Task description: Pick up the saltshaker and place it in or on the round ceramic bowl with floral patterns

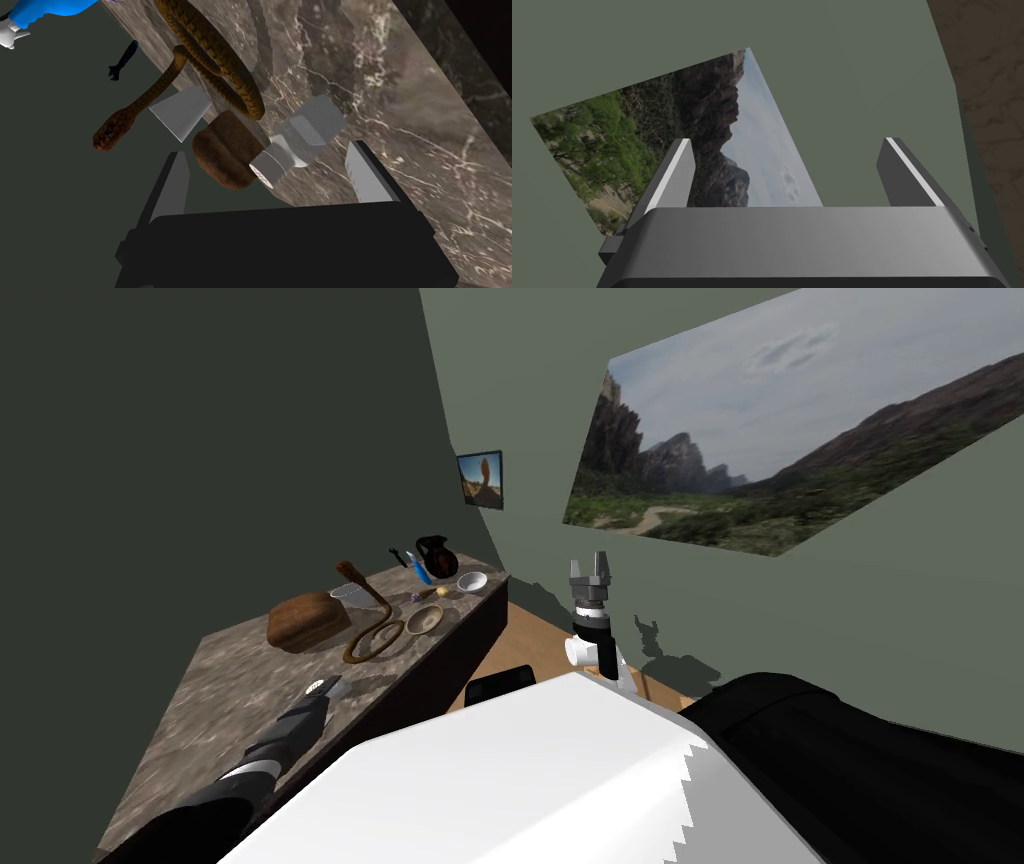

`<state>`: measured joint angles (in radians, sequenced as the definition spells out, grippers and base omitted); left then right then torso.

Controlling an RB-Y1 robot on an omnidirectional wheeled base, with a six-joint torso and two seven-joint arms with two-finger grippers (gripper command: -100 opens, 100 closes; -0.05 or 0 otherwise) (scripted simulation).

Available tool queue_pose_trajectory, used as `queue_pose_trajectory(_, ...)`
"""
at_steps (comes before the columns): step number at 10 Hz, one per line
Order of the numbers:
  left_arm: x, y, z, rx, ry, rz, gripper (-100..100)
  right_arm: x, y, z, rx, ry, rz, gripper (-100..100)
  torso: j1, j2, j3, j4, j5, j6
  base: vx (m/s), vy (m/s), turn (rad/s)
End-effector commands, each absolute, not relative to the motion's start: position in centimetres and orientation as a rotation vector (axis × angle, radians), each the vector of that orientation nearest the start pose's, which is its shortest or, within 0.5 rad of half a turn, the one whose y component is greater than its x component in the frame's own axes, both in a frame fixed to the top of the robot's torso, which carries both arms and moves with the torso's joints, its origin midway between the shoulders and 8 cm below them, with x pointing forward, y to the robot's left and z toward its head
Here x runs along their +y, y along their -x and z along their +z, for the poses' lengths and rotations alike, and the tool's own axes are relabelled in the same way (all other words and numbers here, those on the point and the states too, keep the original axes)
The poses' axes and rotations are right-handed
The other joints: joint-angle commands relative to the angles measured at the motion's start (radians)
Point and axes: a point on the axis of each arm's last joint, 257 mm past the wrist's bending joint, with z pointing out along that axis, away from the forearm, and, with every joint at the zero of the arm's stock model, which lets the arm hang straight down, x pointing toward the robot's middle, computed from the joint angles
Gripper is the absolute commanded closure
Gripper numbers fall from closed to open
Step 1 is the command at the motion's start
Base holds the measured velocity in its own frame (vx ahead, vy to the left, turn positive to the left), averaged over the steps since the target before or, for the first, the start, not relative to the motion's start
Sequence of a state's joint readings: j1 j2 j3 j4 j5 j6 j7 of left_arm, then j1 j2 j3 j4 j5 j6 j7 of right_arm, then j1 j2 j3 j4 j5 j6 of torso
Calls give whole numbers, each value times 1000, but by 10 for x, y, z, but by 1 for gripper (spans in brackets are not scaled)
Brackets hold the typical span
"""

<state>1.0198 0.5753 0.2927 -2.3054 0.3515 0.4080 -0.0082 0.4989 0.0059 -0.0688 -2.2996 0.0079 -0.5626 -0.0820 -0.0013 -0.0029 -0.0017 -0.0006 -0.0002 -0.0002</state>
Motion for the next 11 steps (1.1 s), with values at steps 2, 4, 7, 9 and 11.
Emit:
queue_pose_trajectory(2,481,-209,-279,1720,1481,-359,-100,-297,-325,46,533,-606,1324,0,0,1,0,0,0,0,29,-11,-128)
queue_pose_trajectory(4,492,-192,-288,1765,1515,-288,-100,-297,-325,46,533,-606,1324,0,0,1,1,0,0,-1,30,-5,-123)
queue_pose_trajectory(7,510,-160,-299,1841,1565,-162,-100,-297,-325,46,533,-606,1324,0,1,1,0,0,0,-1,42,-5,-150)
queue_pose_trajectory(9,520,-144,-303,1878,1590,-95,-100,-297,-325,46,533,-606,1324,0,0,1,1,0,0,-1,32,-3,-111)
queue_pose_trajectory(11,528,-129,-306,1911,1611,-34,-100,-297,-325,46,533,-606,1324,0,0,0,0,0,0,0,44,0,-151)
